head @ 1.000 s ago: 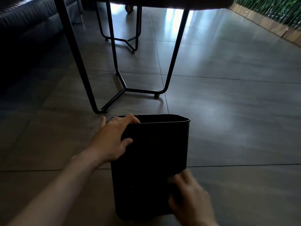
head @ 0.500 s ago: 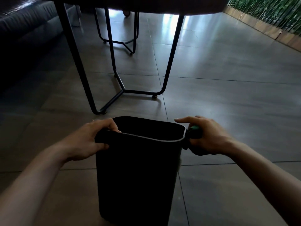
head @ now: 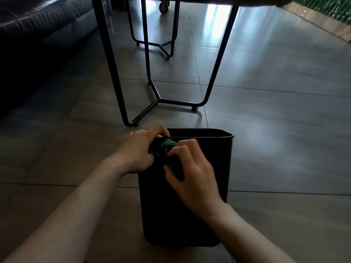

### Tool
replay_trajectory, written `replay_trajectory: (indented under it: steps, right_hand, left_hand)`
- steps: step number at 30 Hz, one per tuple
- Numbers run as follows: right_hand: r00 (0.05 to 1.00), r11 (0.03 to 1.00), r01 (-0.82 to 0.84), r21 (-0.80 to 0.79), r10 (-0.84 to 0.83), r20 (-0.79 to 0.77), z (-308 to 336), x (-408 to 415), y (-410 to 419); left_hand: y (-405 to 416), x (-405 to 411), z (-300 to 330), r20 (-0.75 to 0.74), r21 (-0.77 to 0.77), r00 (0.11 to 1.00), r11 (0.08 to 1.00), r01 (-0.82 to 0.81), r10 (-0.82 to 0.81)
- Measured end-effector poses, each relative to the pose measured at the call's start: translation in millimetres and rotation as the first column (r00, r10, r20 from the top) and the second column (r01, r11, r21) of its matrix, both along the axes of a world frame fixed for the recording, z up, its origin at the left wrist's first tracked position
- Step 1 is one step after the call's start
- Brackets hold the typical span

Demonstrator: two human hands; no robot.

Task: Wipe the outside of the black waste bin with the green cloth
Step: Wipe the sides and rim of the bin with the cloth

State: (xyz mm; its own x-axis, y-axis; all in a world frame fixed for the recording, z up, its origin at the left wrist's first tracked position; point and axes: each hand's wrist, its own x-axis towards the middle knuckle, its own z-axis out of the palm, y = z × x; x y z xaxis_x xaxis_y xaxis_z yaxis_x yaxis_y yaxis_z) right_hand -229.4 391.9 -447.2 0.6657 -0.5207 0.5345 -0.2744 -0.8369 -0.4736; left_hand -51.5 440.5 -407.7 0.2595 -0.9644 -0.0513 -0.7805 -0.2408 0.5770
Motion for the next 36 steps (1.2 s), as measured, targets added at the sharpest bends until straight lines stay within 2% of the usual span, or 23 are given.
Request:
replay_trajectory:
  steps: [4, 6, 7, 9, 11, 12, 14, 16, 18, 20, 22, 24, 26, 31, 34, 36]
  right_hand:
    - [0.977, 0.939, 0.059, -0.339, -0.123, -0.174, -45, 10, 13]
    - [0.949, 0.891, -0.085, -0.446, -0.064, -0.309, -66, -1, 31]
    - [0.920, 0.878, -0.178, -0.445, -0.013, -0.392, -72, -10, 40]
    - [0.826, 0.886, -0.303, -0.351, 0.062, -0.560, -76, -28, 54]
    - [0.791, 0.933, -0.265, -0.242, 0.067, -0.608, -68, -44, 57]
    - [0.843, 0.967, -0.182, -0.179, 0.060, -0.535, -58, -52, 52]
    - [0.970, 0.998, 0.062, 0.019, -0.056, -0.238, -32, -76, 25]
    - [0.965, 0.943, 0.262, 0.205, -0.256, -0.057, 8, -104, -16]
    - [0.925, 0.883, 0.372, 0.285, -0.379, -0.034, 47, -127, -65]
    - [0.921, 0.831, 0.388, 0.398, -0.365, -0.137, 74, -132, -108]
    - [0.914, 0.865, 0.348, 0.362, -0.227, -0.336, 82, -124, -135]
    - [0.844, 0.928, 0.246, 0.278, -0.064, -0.533, 77, -112, -141]
    - [0.770, 0.968, 0.131, 0.215, 0.037, -0.637, 66, -103, -136]
    - [0.745, 0.983, 0.038, 0.180, 0.092, -0.661, 66, -105, -127]
    - [0.750, 0.981, -0.019, 0.192, 0.141, -0.646, 80, -100, -115]
    - [0.774, 0.985, -0.053, 0.165, 0.144, -0.616, 94, -90, -104]
  left_hand:
    - [-3, -2, 1, -0.017, 0.007, 1.000, 1.000, -0.013, 0.013]
    - [-4, -2, -1, -0.032, 0.023, 0.999, 1.000, -0.016, 0.017]
    - [-5, -4, -1, -0.036, 0.026, 0.999, 1.000, -0.004, 0.005]
    - [-7, -8, -1, -0.041, 0.014, 0.999, 1.000, 0.014, -0.014]
    - [-8, -9, 0, -0.039, 0.010, 0.999, 1.000, 0.027, -0.027]
    - [-8, -7, 0, -0.042, 0.009, 0.999, 1.000, 0.027, -0.026]
    - [-5, -2, 0, -0.060, 0.001, 0.998, 1.000, 0.029, -0.029]
    - [0, 6, 0, -0.078, 0.003, 0.996, 0.999, 0.042, -0.042]
    - [6, 13, 1, -0.092, 0.013, 0.994, 0.998, 0.055, -0.054]
    - [10, 19, 3, -0.116, 0.023, 0.991, 0.997, 0.068, -0.065]
    - [12, 23, 5, -0.139, 0.039, 0.987, 0.995, 0.088, -0.082]
    - [14, 26, 4, -0.180, 0.044, 0.978, 0.992, 0.115, -0.106]
    - [16, 28, 1, -0.215, 0.037, 0.967, 0.988, 0.149, -0.138]
    - [20, 35, -7, -0.106, -0.052, 0.984, 0.989, 0.142, -0.147]
    - [15, 36, -10, 0.014, -0.099, 1.000, 0.995, 0.006, -0.005]
    - [10, 34, -8, 0.020, -0.157, 0.996, 0.985, -0.077, 0.081]
